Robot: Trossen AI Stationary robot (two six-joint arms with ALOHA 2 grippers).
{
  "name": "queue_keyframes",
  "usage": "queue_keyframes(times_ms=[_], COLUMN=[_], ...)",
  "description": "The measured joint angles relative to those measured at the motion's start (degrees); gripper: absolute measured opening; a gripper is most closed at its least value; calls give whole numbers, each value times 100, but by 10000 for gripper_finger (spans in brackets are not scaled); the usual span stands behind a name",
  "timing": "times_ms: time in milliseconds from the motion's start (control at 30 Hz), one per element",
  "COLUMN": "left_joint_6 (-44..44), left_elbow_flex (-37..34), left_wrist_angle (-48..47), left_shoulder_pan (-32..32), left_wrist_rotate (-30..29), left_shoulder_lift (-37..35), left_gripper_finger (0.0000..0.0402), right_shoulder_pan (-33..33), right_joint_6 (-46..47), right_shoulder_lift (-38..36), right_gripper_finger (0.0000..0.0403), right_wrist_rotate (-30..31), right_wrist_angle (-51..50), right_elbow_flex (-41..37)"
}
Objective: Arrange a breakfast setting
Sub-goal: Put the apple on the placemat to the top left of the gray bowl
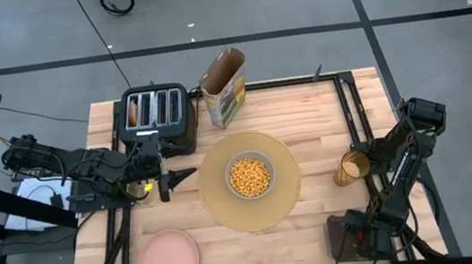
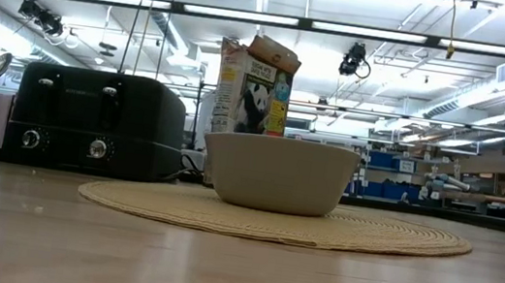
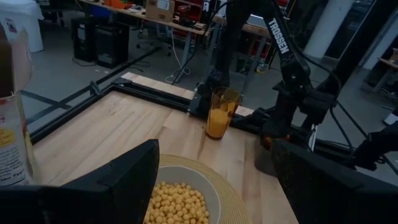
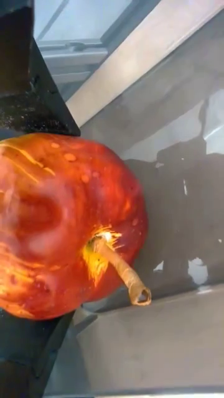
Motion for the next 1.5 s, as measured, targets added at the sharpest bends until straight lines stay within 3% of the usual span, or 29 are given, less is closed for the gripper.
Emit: queue_keyframes(times_ms=[367, 567, 733, 867, 1133, 1300, 1500], left_joint_6=[10, 67, 266, 345, 654, 386, 132], left_elbow_flex=[0, 0, 0, 0, 2, 2, 2], left_wrist_angle=[63, 194, 717, 1237, 3049, 4199, 4644], left_shoulder_pan=[0, -22, -24, -24, 4, 201, 541], left_wrist_rotate=[17, 311, 534, 536, 696, 1074, 1360], left_shoulder_lift=[39, 74, 277, 584, 1227, 1534, 1572], left_gripper_finger=[314, 314, 314, 314, 314, 314, 314], right_shoulder_pan=[2, -156, -805, -1566, -3358, -4048, -4496], right_joint_6=[-699, -1640, -2778, -3798, -6135, -7469, -8854], right_shoulder_lift=[-50, -48, -52, -55, -50, -50, -52], right_gripper_finger=[360, 359, 359, 359, 359, 359, 359], right_wrist_rotate=[25, 60, 949, 1871, 3225, 3321, 3291], right_wrist_angle=[-119, -1428, -2833, -3190, -2213, -1035, -271], right_elbow_flex=[616, 1661, 2773, 3417, 4274, 4956, 5506])
